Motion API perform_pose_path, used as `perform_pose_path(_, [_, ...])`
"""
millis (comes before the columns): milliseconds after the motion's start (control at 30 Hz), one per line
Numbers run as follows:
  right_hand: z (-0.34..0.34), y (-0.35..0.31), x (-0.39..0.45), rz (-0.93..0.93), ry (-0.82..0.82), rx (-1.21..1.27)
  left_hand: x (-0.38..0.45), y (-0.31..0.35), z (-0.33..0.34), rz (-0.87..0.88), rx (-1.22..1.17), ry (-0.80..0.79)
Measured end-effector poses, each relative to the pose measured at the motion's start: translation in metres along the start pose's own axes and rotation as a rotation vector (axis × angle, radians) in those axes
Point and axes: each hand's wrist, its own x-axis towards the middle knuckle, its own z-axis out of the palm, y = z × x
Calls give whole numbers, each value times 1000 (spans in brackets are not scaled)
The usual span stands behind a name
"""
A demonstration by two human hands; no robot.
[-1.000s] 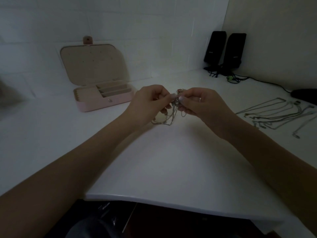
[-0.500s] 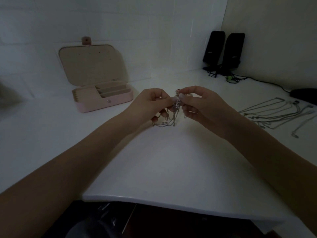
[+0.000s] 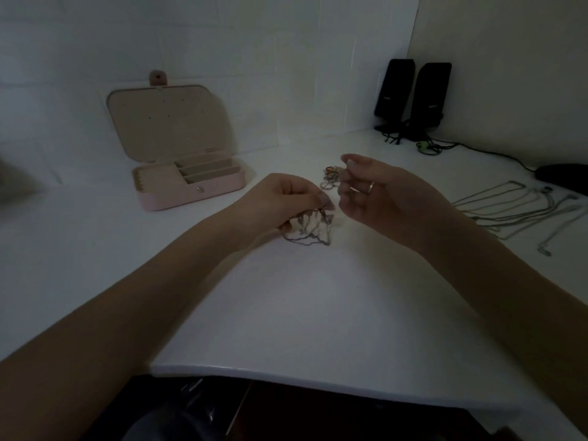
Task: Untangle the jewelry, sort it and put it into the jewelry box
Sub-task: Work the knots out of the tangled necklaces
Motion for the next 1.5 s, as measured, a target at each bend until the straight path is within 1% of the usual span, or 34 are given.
perform_pose_path(133, [-1, -2, -1, -12, 5, 20, 2, 0, 1, -38, -45, 17])
perform_pose_path(200, [-2, -3, -1, -23, 20, -38, 2, -1, 0, -36, -58, 14])
perform_pose_path(333, [-4, -8, -1, -95, 86, -214, 3, -6, -3, 31, -16, 26])
perform_pose_path(433, [-6, -7, -1, -203, 105, -470, 5, -10, -4, 86, 44, 48])
perform_pose_path(533, [-7, -1, 0, -316, 68, -838, 7, -12, -4, 123, 52, 69])
perform_pose_path(600, [-7, 3, 0, -385, 31, -1041, 9, -14, -4, 146, 44, 77])
perform_pose_path(700, [-8, 7, 1, -394, -18, -1204, 11, -13, -6, 156, 19, 105])
perform_pose_path(867, [-9, 8, 2, -391, -41, -1258, 11, -12, -4, 132, -23, 103])
perform_pose_path(933, [-10, 8, 3, -349, -46, -1159, 11, -12, -3, 92, -50, 104])
perform_pose_path(1033, [-9, 9, 2, -237, -66, -968, 10, -10, -3, 28, -99, 79])
perform_pose_path(1100, [-8, 10, 1, -182, -78, -923, 8, -10, -3, 4, -97, 49])
perform_pose_path(1200, [-7, 11, 1, -165, -74, -935, 7, -10, -2, -22, -71, 7])
perform_pose_path(1300, [-8, 10, 2, -178, -76, -955, 7, -11, -2, -58, -103, -17])
perform_pose_path(1500, [-4, 12, -1, -215, -118, -1039, 6, -8, -3, -58, -145, -14])
